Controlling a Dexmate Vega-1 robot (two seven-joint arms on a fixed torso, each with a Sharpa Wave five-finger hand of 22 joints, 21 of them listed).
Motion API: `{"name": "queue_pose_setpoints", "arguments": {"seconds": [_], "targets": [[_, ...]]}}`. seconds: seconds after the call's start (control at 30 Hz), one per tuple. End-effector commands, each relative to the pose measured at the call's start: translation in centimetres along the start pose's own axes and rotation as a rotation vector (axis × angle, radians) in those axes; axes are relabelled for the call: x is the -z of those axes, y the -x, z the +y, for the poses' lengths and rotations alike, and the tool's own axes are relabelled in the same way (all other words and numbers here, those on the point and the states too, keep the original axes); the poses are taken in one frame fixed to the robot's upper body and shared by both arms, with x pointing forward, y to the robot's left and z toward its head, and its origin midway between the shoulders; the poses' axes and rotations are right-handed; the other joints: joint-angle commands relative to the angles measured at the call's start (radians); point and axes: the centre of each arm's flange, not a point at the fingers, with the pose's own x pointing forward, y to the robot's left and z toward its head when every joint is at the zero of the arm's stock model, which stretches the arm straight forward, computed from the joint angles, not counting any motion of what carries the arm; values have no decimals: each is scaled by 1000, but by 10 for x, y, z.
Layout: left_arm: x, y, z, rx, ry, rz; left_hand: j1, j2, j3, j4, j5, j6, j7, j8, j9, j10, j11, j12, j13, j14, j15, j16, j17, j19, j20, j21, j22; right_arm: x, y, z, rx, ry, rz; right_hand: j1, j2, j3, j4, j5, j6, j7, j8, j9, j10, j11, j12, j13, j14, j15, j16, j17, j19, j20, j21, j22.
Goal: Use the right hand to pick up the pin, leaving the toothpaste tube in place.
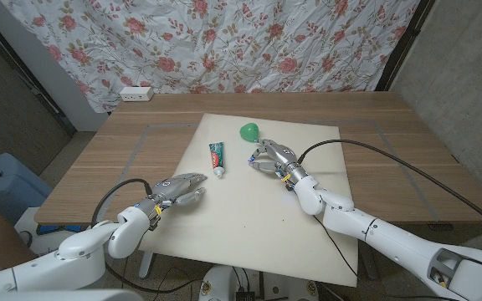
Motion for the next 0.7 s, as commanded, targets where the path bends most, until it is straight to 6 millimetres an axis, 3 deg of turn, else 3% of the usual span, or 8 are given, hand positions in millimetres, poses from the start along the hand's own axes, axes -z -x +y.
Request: {"name": "queue_pose_setpoints", "arguments": {"seconds": [0.03, 0.57, 0.7], "targets": [[0, -2, 1, 2, -3, -2, 2, 80, 6, -2, -2, 16, 5, 5, 6, 19, 18, 4, 4, 14, -72, 6, 1, 22, -99, 7, 3, 1, 0, -3, -7, -6, -11, -10, 8, -9, 1, 6, -32, 1, -18, 0, -13, 7, -3, 5, -8, 9, -6, 5, -3, 3, 1, 1], [2, -4, 2, 1, -4, -3, 1, 80, 9, -2, -3, 16, 6, 5, 6, 18, 18, 3, 4, 14, -73, 6, 1, 23, -99, 7, 3, 5, -2, -8, -36, -15, -34, -42, -9, -23, 3, 14, -129, 1, -69, -4, -68, 23, -6, 5, -43, 26, -19, 12, -28, 14, -2, 1], [2, -5, 3, -4, -9, -11, 1, 80, 10, -2, -3, 17, 5, 5, 6, 19, 15, 3, 4, 14, -73, 6, 1, 23, -99, 7, 3, 7, -2, -9, -51, -20, -47, -79, -22, -40, 12, 20, -198, 2, -105, -6, -94, 33, -4, 6, -52, 34, -22, 15, -39, 17, -1, 2]]}}
